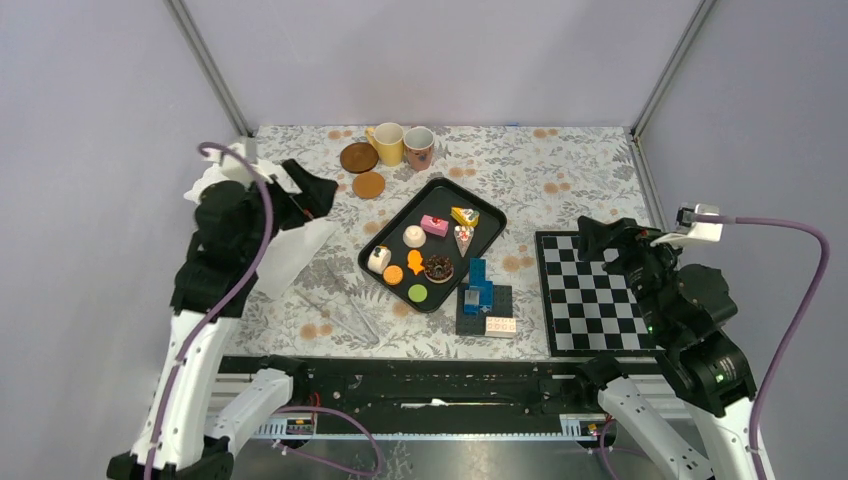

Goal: Serve the afternoon tea

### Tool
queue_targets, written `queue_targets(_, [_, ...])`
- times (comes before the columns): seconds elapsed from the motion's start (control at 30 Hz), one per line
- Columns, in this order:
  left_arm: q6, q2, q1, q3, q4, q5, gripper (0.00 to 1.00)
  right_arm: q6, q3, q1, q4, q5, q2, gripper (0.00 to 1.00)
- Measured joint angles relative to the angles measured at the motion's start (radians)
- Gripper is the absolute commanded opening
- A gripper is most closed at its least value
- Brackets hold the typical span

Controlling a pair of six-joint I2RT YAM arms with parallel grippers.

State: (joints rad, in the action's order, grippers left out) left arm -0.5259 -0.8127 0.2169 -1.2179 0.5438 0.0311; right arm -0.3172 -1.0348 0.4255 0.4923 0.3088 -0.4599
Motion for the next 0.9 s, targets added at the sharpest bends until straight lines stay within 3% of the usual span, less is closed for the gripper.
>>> queue_targets(0.13, [-0.043, -0.067, 0.009, 0.086, 0.094, 0.023, 0.99, -0.010, 0.026, 0.000, 0.002, 0.040, -0.024, 0.98])
queue_targets(0.2, [-0.105, -0.107, 0.061, 0.129, 0.196, -0.080, 0.99, -0.023, 0.026, 0.000, 0.020, 0.066, -0.066, 0.98])
queue_targets(0.33, [-0.324, -0.083, 0.299, 0.207, 0.386, -0.336, 0.99, -0.064, 0.024, 0.000, 0.067, 0.098, -0.182, 0.98])
queue_targets(0.53, [-0.730, -0.063, 0.535, 0.281, 0.573, -0.558, 0.99, -0.139, 0.058, 0.000, 0.084, 0.064, -0.213, 0.98])
queue_targets(0.7, [-1.038, -0.143, 0.713, 0.389, 0.586, -0.608, 0.99, -0.155, 0.058, 0.000, 0.077, 0.005, -0.208, 0.98])
queue_targets(0.9, [-1.273, -0.206, 0.732, 0.553, 0.535, -0.568, 0.99, -0.166, 0.103, 0.000, 0.064, -0.023, -0.173, 0.98])
